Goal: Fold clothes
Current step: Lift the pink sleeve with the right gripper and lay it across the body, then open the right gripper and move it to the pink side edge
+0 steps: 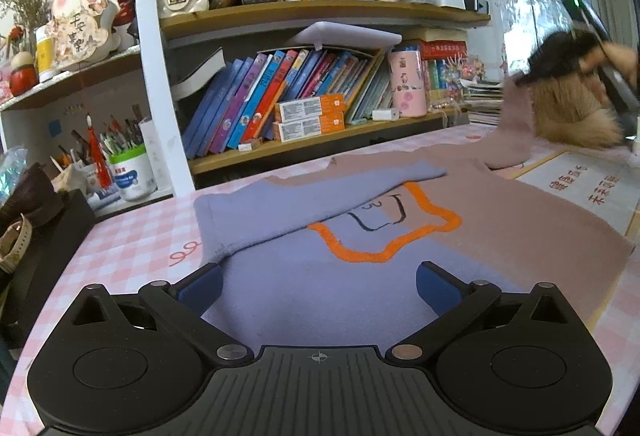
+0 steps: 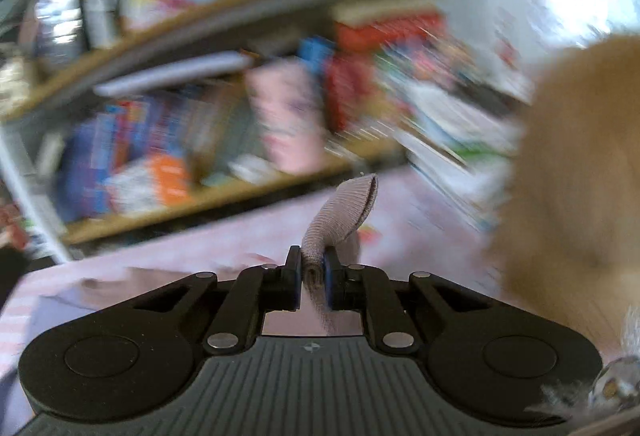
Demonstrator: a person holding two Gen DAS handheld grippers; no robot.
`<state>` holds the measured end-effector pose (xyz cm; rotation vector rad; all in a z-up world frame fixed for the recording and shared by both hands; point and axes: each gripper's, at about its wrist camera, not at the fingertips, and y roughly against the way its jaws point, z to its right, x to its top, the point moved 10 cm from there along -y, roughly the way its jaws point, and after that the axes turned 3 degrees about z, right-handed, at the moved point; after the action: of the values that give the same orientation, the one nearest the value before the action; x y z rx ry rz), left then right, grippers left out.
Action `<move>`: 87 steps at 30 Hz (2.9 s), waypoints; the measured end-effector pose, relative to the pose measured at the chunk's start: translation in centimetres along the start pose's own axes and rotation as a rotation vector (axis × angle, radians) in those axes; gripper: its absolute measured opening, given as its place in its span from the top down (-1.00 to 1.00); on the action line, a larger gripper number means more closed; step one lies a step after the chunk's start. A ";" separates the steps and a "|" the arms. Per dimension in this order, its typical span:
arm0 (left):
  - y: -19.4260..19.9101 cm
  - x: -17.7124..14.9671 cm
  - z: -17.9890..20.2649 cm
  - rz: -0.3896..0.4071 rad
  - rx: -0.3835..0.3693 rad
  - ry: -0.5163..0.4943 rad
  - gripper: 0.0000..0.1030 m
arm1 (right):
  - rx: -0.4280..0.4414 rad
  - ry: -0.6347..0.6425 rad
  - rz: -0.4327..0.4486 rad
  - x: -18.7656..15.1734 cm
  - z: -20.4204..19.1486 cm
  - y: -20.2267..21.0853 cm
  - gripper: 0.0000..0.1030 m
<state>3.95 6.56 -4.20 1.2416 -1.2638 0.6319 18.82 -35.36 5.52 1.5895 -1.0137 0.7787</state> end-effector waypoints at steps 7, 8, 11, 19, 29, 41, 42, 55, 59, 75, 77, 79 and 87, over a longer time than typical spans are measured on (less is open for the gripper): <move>0.0 0.0 -0.6 0.000 0.030 0.019 -1.00 | 0.254 0.196 0.100 4.8 -15.5 3.1 0.81; 0.1 0.0 -0.6 0.002 0.030 0.018 -1.00 | 0.286 0.216 0.105 5.0 -17.6 3.1 0.81; 0.1 0.1 -0.4 0.004 0.035 0.005 -1.00 | 0.371 0.201 0.091 4.8 -22.0 2.5 0.81; 0.3 0.2 0.1 0.016 0.023 -0.021 -1.00 | 0.508 0.141 -0.040 -0.8 -29.2 -1.0 0.81; -0.1 -0.1 1.6 -0.006 0.025 -0.107 -1.00 | 0.569 0.132 -0.150 -8.4 -33.1 -4.2 0.62; 0.0 0.0 1.0 -0.003 0.027 -0.069 -1.00 | 0.567 0.062 -0.189 -9.3 -27.4 -1.0 0.13; 0.0 -0.1 1.0 -0.006 0.027 -0.067 -1.00 | 0.545 0.086 -0.201 -9.8 -26.4 -0.4 0.11; -1.6 -1.2 1.6 -0.117 0.088 -0.147 -1.00 | 0.349 0.248 -0.214 -18.8 -12.6 10.4 -0.16; -1.5 -1.2 2.2 -0.116 0.127 -0.214 -1.00 | 0.352 0.279 -0.172 -19.7 -11.1 12.9 -0.18; -1.8 -1.5 4.2 -0.119 0.203 -0.402 -1.00 | 0.414 0.223 -0.168 -21.5 -9.6 13.6 -0.18; -1.9 -1.5 3.9 -0.127 0.192 -0.380 -1.00 | 0.412 0.216 -0.179 -21.8 -9.4 13.4 -0.19; -2.0 -1.5 3.5 -0.139 0.175 -0.347 -1.00 | 0.409 0.210 -0.190 -22.0 -9.2 13.3 -0.24; -2.0 -1.5 3.7 -0.140 0.179 -0.344 -1.00 | 0.430 0.196 -0.205 -22.7 -9.4 13.4 -0.30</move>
<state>4.09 2.99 -6.81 1.6239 -1.4073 0.4487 -2.89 -22.45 -6.42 1.9003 -0.5524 1.0335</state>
